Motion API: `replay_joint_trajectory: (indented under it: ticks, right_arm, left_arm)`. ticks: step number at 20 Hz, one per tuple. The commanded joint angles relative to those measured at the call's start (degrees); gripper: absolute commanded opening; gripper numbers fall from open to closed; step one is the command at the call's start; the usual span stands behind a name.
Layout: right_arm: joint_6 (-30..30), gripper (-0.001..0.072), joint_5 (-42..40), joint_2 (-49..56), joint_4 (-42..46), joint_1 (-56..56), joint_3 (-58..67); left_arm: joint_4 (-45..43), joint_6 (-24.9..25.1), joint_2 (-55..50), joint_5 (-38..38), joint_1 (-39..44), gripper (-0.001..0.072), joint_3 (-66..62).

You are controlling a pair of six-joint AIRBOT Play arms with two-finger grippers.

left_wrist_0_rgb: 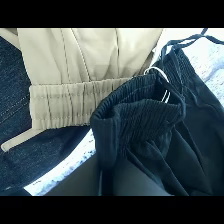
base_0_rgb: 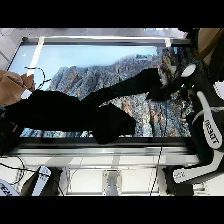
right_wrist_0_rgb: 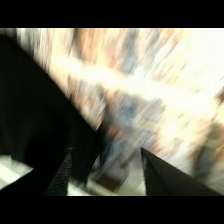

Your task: Fold the clothes and pants, and hang the long-sleeved shirts on hangers.

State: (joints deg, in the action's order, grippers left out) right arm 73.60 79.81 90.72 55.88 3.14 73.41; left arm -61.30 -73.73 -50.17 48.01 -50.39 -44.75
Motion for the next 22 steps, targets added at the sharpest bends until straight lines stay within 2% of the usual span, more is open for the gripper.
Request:
replay_joint_trajectory:
  ticks: [1,4,8,14,15,16,17,20,22]
  right_arm:
    - [-3.78,0.0555,-5.2,-2.8,-7.15,-2.56,-16.9]
    - [-5.75,0.0558,-10.73,-2.75,-12.66,-2.71,-22.21]
    - [-5.81,0.0557,-16.24,-2.69,-13.05,-6.08,-22.8]
    - [-5.84,0.0544,-18.78,-1.11,-14.95,-16.17,-22.77]
    - [-5.84,0.0385,-18.58,-1.11,-16.65,-17.38,-22.77]
    - [-5.99,0.0075,-17.73,-1.2,-18.4,-17.97,-22.51]
    - [-6.95,0.0007,-16.13,-1.55,-19.82,-18.1,-21.81]
    - [-6.97,0.001,-8.81,-6.08,-17.81,-15.69,-16.81]
    - [-3.58,0.001,-3.89,-11.56,-12.85,-11.63,-11.3]
  left_arm:
    - [0.0,0.0,-0.02,0.22,-0.07,0.0021,0.0]
    - [0.0,0.0,-0.02,0.22,-0.07,0.0021,0.0]
    - [0.02,0.0,-0.02,0.22,-0.07,0.0022,0.0]
    - [0.0,0.02,-0.02,0.2,-0.07,0.0022,0.0]
    - [0.0,0.02,-0.02,0.2,-0.07,0.0022,0.0]
    - [0.0,0.02,-0.02,0.2,-0.07,0.0021,0.0]
    - [0.0,0.02,-0.02,0.15,-0.07,0.0021,0.0]
    - [0.0,0.02,0.02,-0.9,-0.07,0.0022,-0.07]
    - [0.0,0.02,0.04,-1.01,-0.07,0.0021,-0.11]
